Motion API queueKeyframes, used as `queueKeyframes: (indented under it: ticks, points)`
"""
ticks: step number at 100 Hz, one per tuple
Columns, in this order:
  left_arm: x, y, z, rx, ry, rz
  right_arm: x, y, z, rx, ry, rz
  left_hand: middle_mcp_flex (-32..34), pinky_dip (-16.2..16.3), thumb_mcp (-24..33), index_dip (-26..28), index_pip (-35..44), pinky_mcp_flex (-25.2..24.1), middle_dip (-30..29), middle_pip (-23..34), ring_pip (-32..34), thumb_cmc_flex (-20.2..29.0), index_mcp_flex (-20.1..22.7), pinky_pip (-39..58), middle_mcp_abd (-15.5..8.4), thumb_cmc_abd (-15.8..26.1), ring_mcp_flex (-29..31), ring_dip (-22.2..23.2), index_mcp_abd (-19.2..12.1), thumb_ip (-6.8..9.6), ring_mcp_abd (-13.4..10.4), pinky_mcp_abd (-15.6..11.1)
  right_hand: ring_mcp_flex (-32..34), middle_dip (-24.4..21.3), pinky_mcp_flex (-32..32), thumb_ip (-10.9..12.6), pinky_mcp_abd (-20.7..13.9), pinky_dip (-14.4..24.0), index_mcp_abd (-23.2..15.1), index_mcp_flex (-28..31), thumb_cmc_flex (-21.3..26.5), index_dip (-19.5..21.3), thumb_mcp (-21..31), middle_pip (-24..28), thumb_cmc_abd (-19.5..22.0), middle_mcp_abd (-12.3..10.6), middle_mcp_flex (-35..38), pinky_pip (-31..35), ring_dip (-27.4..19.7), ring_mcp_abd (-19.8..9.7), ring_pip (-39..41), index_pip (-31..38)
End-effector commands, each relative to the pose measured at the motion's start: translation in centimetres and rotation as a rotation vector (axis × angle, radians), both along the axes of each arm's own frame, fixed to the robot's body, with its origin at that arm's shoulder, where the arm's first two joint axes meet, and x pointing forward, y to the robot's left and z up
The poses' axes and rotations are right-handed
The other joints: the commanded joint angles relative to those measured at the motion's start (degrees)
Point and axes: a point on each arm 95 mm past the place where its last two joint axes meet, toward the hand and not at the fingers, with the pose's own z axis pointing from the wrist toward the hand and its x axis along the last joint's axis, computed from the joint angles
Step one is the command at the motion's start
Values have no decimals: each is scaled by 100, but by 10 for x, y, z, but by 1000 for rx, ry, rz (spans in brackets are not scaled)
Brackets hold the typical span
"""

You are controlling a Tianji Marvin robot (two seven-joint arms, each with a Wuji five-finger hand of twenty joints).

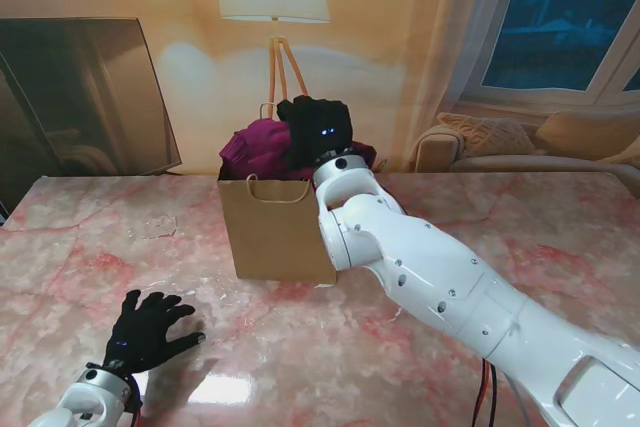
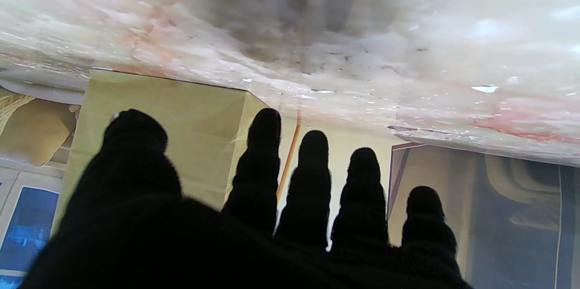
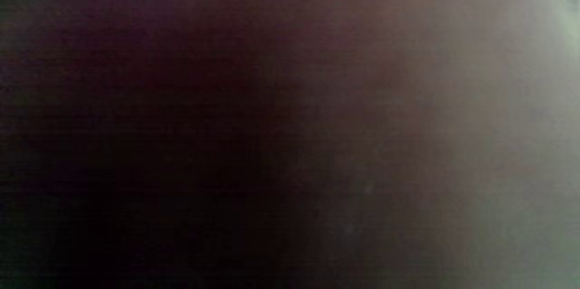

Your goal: Fold the socks and the shorts into the kraft paper bag

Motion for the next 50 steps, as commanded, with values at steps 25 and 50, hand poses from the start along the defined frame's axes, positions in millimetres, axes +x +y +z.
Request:
queueKeyframes:
  ticks: [25, 50]
  points:
    - [-2, 0, -3, -9, 13, -2, 0, 4, -4, -52, 27, 59, -59, 109, -177, 81, 158, -111, -88, -129, -181, 121, 105, -211, 43, 144, -115, -67, -92, 364, -125, -42, 360, 177, 174, -438, -13, 265, -1712, 1976, 1164, -1562, 250, -675, 277, -208, 1772, 154, -208, 10, -125, 1609]
    - [-2, 0, -4, -10, 18, -3, -2, 4, -9, -175, 104, 92, -75, 137, -177, 88, 170, -109, -89, -130, -176, 140, 106, -274, 30, 141, -143, -54, -102, 365, -144, -58, -130, 154, -268, -401, -44, 371, -1494, 1863, 1201, -2223, 60, -1169, 1089, -96, 1580, -90, -289, 29, -546, 1611]
